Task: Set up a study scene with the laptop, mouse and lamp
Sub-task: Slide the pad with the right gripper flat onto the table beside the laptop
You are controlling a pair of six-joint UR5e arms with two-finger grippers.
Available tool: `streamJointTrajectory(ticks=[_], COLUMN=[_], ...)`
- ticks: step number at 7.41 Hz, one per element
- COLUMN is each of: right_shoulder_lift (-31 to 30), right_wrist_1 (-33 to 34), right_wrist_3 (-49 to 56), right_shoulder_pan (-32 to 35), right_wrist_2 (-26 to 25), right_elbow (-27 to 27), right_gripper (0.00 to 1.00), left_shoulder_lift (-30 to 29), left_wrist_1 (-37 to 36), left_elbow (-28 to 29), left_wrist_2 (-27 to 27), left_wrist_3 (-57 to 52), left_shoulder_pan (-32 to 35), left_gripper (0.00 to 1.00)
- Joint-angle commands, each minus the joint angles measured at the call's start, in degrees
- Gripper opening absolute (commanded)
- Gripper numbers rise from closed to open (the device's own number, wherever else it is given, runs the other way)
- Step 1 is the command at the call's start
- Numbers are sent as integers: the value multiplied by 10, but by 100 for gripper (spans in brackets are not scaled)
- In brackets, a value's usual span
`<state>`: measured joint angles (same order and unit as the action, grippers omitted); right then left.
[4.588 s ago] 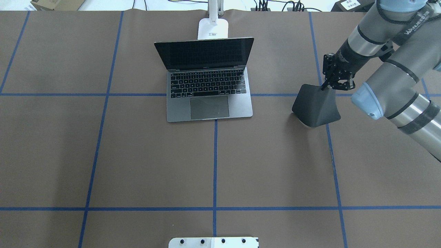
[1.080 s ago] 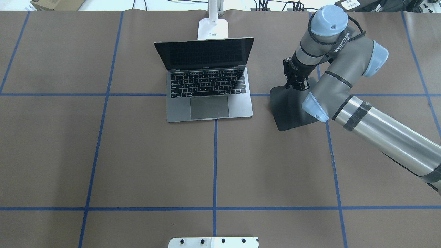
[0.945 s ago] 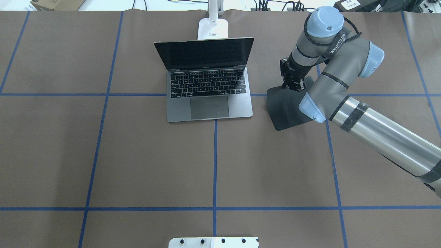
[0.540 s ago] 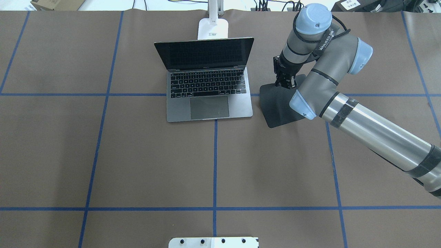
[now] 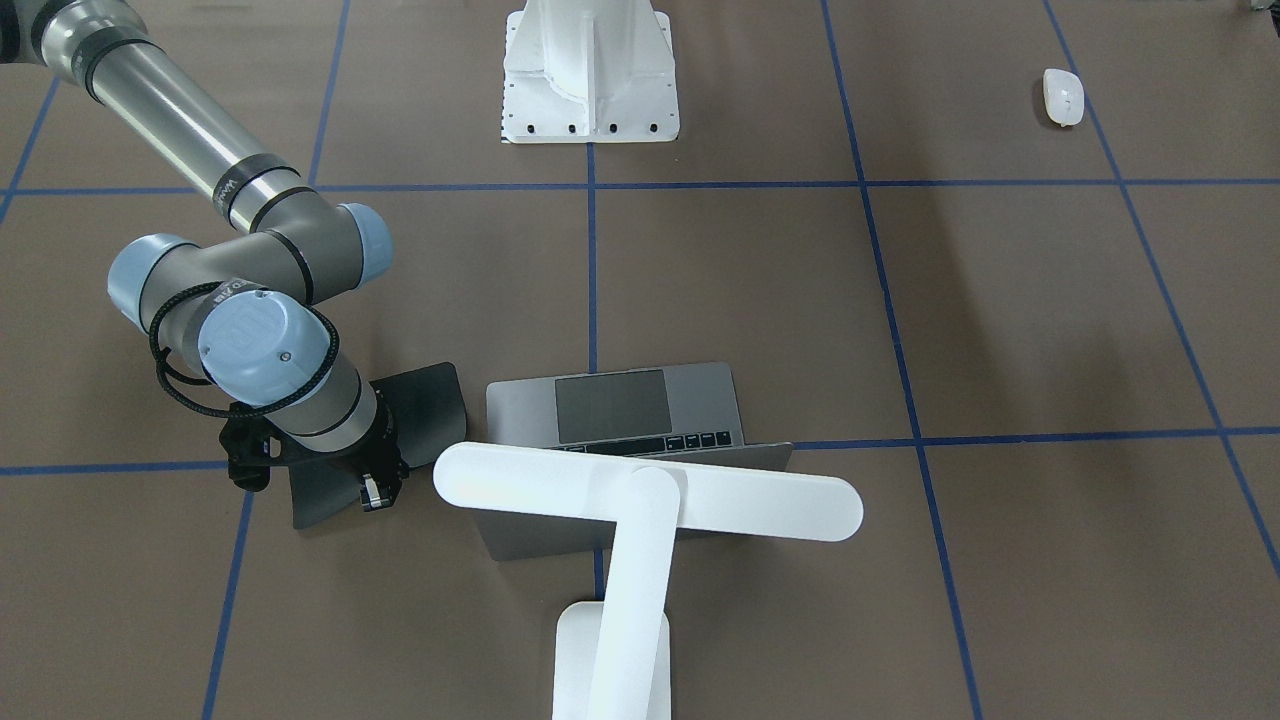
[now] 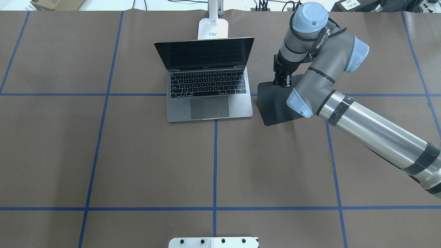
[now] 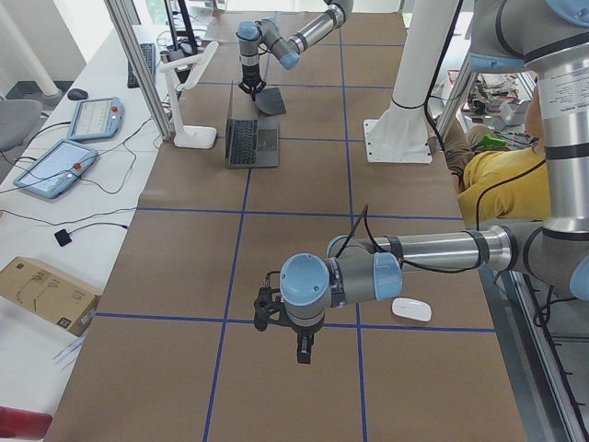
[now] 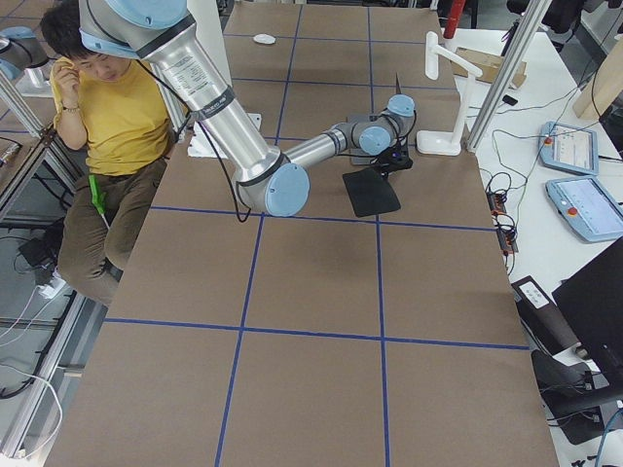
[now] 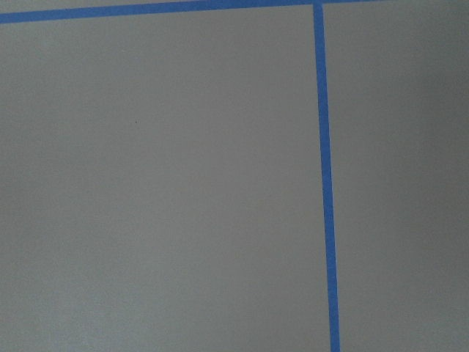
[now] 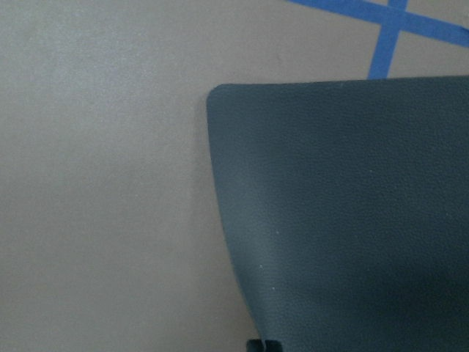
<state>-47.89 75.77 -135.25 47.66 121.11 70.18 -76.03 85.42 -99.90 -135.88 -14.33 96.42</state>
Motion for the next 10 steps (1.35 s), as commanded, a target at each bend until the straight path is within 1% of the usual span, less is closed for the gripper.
streamJointTrajectory(ticks=[1,4,5,6,7,8,9,10], right_shoulder_lift=[10,9,6,3,-3,-11,-13,-33], right_wrist_1=[0,0,-1,-4,-32,-56,-62,-62], right_wrist_3=[-51,-90,-91,-86,-85,-73,-15,64], right_shoulder_pan=[0,0,0,-5,-15,-17,-16,-15], right_wrist_2=[-10,-24,-25,-32,-56,-58,-58,-58], right_elbow=[-7,-14,-13,-12,-13,-10,2,34], right_gripper=[0,0,20,98,100,100,100,100], left_shoulder_lift=[0,0,0,0,0,0,0,-2], left_wrist_1=[0,0,0,0,-1,-1,-1,-2], left_elbow=[1,1,1,1,1,1,1,0], left_wrist_2=[0,0,0,0,0,0,0,1], left_wrist_3=[0,0,0,0,0,0,0,1], left_shoulder_pan=[0,0,0,0,0,0,-1,-1], left_gripper=[100,100,100,100,100,100,100,100])
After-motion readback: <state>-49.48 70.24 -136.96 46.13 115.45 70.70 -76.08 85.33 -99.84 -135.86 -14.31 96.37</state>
